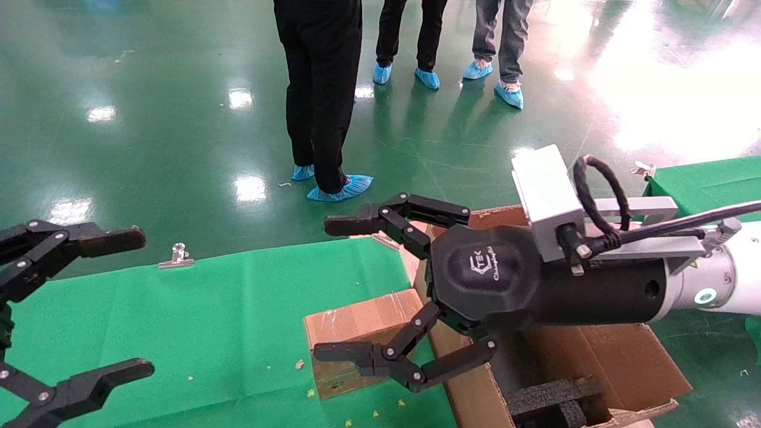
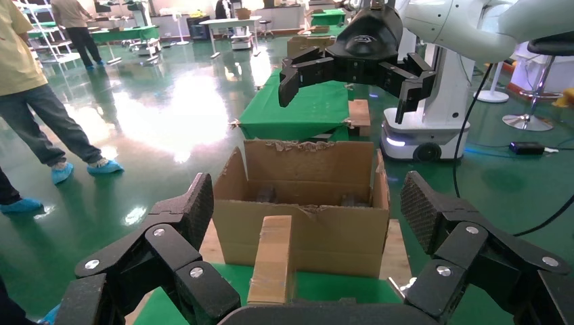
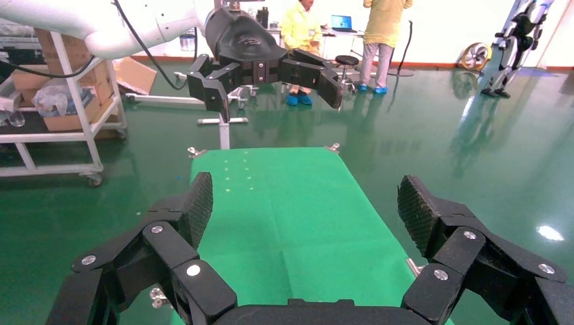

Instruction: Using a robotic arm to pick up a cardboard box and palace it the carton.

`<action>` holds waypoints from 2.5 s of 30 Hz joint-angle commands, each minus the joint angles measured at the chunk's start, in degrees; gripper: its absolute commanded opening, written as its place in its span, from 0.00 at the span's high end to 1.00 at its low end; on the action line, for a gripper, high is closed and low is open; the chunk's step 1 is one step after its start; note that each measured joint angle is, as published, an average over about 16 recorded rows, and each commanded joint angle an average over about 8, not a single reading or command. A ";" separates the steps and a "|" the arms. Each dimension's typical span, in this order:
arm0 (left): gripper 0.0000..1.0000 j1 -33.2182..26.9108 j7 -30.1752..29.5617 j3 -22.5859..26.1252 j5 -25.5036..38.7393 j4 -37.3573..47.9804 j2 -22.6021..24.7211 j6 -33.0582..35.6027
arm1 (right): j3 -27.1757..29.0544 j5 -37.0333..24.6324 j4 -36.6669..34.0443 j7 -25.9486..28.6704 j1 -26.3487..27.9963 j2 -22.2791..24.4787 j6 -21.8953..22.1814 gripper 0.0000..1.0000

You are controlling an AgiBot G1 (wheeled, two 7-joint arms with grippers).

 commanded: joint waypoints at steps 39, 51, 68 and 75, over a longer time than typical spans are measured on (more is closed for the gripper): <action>1.00 -0.01 0.01 0.01 0.00 0.01 0.00 0.00 | -5.57 -10.35 -3.12 1.42 6.58 -1.87 -2.80 0.00; 1.00 -0.01 0.01 0.02 -0.01 0.01 0.00 0.00 | -18.68 -27.09 -12.48 -0.51 20.29 -8.64 -5.28 0.00; 1.00 -0.01 0.02 0.03 -0.02 0.02 -0.01 0.00 | -39.50 -41.73 -34.23 -11.49 38.19 -23.86 -5.01 0.00; 0.58 -0.02 0.02 0.04 -0.02 0.02 -0.01 0.00 | -44.99 -44.87 -42.74 -17.60 41.69 -29.72 -4.93 0.00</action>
